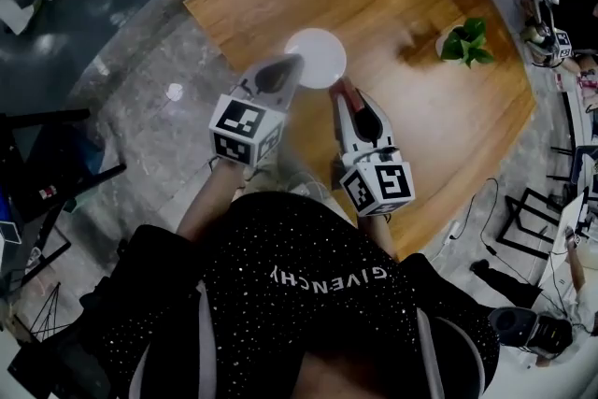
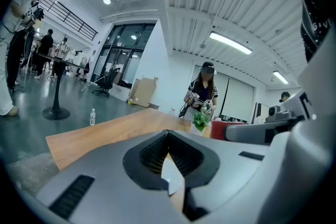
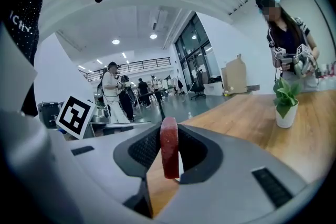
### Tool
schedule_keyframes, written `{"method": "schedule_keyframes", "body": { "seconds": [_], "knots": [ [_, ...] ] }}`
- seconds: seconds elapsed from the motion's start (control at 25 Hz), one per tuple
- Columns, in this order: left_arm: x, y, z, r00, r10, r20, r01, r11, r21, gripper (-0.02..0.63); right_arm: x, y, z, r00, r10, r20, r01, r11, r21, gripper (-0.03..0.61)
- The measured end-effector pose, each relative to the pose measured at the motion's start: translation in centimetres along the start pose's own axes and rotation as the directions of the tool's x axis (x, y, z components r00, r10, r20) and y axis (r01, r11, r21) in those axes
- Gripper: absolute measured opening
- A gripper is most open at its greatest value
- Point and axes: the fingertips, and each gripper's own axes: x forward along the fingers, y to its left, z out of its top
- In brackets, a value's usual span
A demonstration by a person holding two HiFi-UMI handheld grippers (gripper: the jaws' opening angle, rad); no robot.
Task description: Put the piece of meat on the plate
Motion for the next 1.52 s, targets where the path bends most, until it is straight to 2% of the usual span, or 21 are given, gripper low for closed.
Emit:
{"method": "schedule_keyframes", "body": {
  "seconds": [0.28,0.68,0.88,1.04,1.24,1.52],
  "knots": [
    [0.6,2.4,0.6,1.0,-0.021,0.003,0.021,1.0,0.016,0.008,3.2,-1.2,1.0,1.0,-0.001,0.01,0.001,1.0,0.028,0.098],
    [1.4,4.0,-0.4,0.999,-0.042,-0.032,0.043,0.999,0.031,0.008,5.2,-2.3,-0.4,0.999,-0.034,0.004,0.033,0.995,0.098,0.098],
    [4.8,5.2,0.1,0.992,-0.111,-0.055,0.114,0.992,0.06,0.008,7.1,-4.4,-0.2,0.998,-0.063,0.009,0.061,0.987,0.148,0.098],
    [7.9,6.4,0.1,0.973,-0.198,-0.123,0.207,0.976,0.069,0.008,8.9,-7.2,-0.7,0.983,-0.182,0.004,0.177,0.961,0.212,0.098],
    [11.1,7.8,0.3,0.936,-0.296,-0.193,0.311,0.949,0.056,0.008,11.1,-9.3,-0.6,0.962,-0.273,-0.008,0.266,0.928,0.26,0.098],
    [14.2,8.6,-0.1,0.9,-0.366,-0.236,0.381,0.924,0.024,0.008,12.4,-11.3,0.0,0.946,-0.325,-0.007,0.31,0.893,0.326,0.098]
  ]
}}
